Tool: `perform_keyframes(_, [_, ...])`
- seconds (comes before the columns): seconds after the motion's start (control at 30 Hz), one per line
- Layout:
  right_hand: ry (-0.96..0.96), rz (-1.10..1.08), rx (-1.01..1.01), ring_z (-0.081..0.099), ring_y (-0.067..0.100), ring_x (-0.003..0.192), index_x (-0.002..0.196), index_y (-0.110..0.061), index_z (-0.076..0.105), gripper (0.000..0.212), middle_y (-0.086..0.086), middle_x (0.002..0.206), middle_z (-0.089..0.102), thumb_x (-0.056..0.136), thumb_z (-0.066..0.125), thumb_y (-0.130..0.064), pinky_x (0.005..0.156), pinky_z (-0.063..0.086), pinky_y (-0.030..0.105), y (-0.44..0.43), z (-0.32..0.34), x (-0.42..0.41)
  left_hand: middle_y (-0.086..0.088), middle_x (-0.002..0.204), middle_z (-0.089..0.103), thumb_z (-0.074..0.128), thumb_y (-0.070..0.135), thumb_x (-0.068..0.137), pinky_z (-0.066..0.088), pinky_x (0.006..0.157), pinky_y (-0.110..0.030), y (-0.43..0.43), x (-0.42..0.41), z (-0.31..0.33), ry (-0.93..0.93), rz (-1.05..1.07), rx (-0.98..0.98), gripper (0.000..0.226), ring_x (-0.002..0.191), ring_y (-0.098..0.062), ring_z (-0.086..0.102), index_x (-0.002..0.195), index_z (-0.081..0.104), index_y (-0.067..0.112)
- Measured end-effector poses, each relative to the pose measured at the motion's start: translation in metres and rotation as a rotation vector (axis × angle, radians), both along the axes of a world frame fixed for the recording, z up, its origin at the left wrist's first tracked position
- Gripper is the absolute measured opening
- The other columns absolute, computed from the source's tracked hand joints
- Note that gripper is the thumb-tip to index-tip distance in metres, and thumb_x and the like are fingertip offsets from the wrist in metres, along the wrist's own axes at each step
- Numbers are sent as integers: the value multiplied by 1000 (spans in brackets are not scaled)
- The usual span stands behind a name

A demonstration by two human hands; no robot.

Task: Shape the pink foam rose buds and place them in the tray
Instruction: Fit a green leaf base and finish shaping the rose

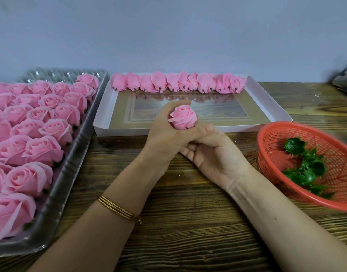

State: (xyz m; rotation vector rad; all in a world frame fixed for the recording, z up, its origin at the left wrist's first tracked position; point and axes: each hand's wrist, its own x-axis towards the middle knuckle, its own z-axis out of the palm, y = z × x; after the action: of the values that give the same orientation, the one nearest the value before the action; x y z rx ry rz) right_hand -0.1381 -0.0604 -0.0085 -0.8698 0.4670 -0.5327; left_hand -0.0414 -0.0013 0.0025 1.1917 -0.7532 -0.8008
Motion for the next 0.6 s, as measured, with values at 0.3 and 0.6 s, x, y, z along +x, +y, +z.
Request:
perform_keyframes(0.3, [35, -19, -106, 59, 9, 69, 84, -6, 65, 10, 0, 73, 66, 77, 58, -3, 76, 48, 21, -7, -3, -4, -2, 112, 63, 83, 23, 55, 58, 80, -29, 2, 13, 17, -130, 121, 50, 63, 102, -15, 66, 114, 60, 26])
perform_keyframes(0.6, [97, -65, -335, 60, 37, 95, 100, 8, 65, 19, 27, 95, 65, 88, 51, 11, 100, 44, 51, 4, -3, -5, 7, 109, 54, 69, 41, 84, 36, 82, -25, 4, 8, 29, -734, 59, 321, 41, 102, -10, 49, 121, 54, 32])
